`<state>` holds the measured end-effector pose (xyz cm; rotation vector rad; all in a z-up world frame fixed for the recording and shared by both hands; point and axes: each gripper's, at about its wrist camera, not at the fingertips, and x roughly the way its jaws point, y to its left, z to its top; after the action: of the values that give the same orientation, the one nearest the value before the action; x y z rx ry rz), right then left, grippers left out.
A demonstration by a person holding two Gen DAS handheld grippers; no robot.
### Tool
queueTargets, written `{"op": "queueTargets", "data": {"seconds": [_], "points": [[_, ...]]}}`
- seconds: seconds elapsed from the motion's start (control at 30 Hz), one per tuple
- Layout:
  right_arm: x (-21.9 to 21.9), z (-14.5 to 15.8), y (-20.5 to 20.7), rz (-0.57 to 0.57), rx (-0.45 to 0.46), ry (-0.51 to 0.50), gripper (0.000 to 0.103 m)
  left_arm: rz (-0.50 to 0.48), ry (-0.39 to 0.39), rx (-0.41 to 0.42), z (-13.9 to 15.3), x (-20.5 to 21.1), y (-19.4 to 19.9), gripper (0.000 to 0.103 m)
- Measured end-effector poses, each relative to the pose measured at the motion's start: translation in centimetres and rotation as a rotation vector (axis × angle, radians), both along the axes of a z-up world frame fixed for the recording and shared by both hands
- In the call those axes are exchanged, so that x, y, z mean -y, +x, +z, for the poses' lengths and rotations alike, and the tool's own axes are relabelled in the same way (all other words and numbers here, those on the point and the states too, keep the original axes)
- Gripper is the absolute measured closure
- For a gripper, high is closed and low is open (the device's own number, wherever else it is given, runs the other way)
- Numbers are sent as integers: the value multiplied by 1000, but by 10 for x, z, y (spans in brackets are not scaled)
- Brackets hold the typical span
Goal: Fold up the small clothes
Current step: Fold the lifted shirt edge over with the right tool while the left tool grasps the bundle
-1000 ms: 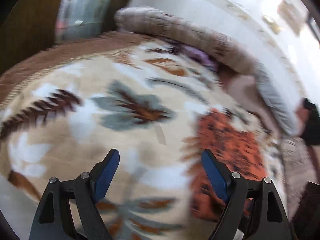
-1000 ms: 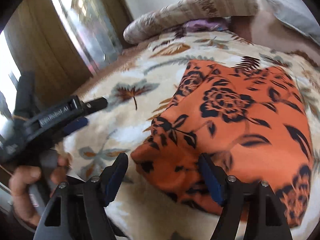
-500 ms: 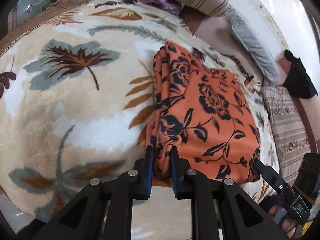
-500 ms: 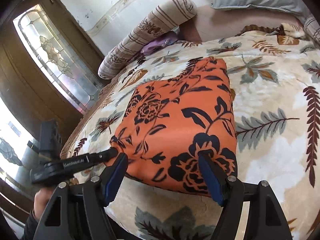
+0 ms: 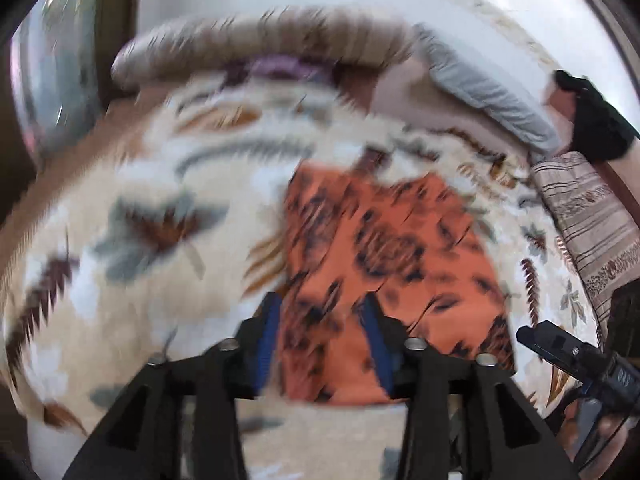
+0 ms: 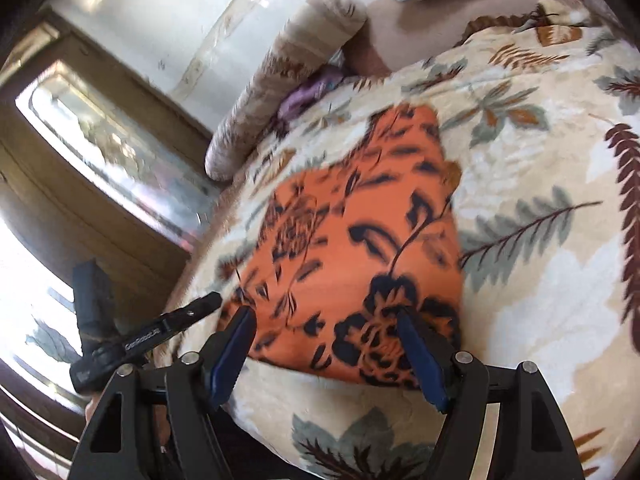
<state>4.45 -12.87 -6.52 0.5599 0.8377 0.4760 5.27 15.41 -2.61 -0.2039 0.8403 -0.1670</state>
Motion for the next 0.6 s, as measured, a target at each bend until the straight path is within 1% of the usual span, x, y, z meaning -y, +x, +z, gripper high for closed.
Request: {"op": "queueTargets", "data": {"seconds": [0.03,0.1,0.17,0.2,0.23,0.27,0.3,0.33,0.37,0.43,0.47,0.5,0.53,0.57,0.6], "points": [[10,0,4,-15,-15,20,27,-28,4,18,3,8,7,48],[31,-4,16,-58,-56,54,27,-61,23,4,-2,19,23,48],[49,-17,32,-91,-127,113,26,-62,62,-48,-23,26,42,48],[56,-26,42,-88,-171,165,26,-47,102,-90,-38,27,48,48],[58,-31,48,-85,-197,192,26,-32,132,-128,-50,29,55,48],[58,-39,59,-64,-235,243,26,-18,117,-164,-63,25,58,47],[56,-43,65,-53,-250,261,26,-10,76,-170,-68,18,57,44],[53,-49,72,-48,-271,278,26,10,30,-171,-72,11,57,39],[49,-55,80,-36,-299,285,26,20,20,-172,-74,8,58,36],[38,-61,92,-6,-329,276,26,12,29,-160,-76,9,59,34],[33,-60,95,0,-323,240,29,9,36,-153,-77,8,58,34],[33,-58,93,-1,-317,228,56,6,38,-146,-77,8,57,34],[30,-48,89,8,-288,217,63,4,28,-143,-77,6,57,34],[26,-42,85,7,-261,175,64,5,24,-142,-79,6,56,33],[19,-31,80,8,-226,102,64,6,27,-140,-80,6,54,33]]}}
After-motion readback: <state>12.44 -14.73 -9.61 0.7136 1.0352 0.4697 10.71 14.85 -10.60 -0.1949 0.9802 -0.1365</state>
